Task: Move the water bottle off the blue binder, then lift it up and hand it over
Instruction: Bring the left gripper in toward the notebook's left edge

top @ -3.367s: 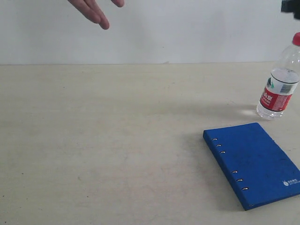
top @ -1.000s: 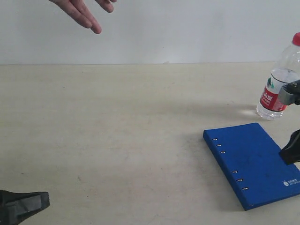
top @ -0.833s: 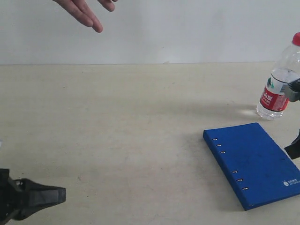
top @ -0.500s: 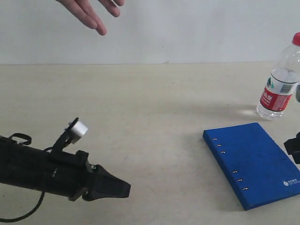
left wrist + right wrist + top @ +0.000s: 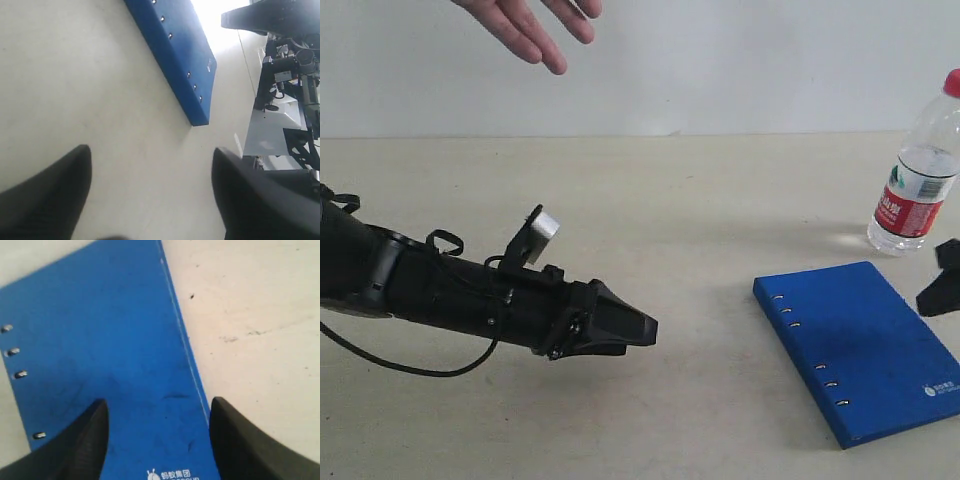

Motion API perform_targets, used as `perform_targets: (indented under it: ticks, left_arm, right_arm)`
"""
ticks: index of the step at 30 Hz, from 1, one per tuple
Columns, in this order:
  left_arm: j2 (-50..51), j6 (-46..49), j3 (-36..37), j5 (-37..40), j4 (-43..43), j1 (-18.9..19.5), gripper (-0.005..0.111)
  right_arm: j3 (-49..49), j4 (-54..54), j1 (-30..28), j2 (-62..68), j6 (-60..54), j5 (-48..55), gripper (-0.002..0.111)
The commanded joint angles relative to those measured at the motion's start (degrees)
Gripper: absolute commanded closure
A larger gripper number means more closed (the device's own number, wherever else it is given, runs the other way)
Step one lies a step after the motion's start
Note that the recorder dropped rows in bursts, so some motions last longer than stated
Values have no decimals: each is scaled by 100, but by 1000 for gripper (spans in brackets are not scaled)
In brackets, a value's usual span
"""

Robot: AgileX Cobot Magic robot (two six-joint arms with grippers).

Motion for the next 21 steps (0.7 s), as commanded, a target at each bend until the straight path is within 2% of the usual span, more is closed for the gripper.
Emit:
perform_targets:
  ticks: [1, 11, 17, 21]
  left_arm:
    - [42, -32, -174, 106, -9, -55, 43]
    - [395, -377, -960, 141, -9, -610, 43]
    - [395, -377, -1000, -50, -9, -651, 43]
    - [395, -377, -1000, -336, -9, -651, 43]
  right_arm:
    - [-29, 1233, -800, 19, -1227, 532, 56]
    - [-53, 1793, -785, 1048, -2015, 545, 56]
    - [-53, 1943, -785, 1484, -2256, 154, 56]
    - [-53, 2339, -785, 1814, -2532, 501, 56]
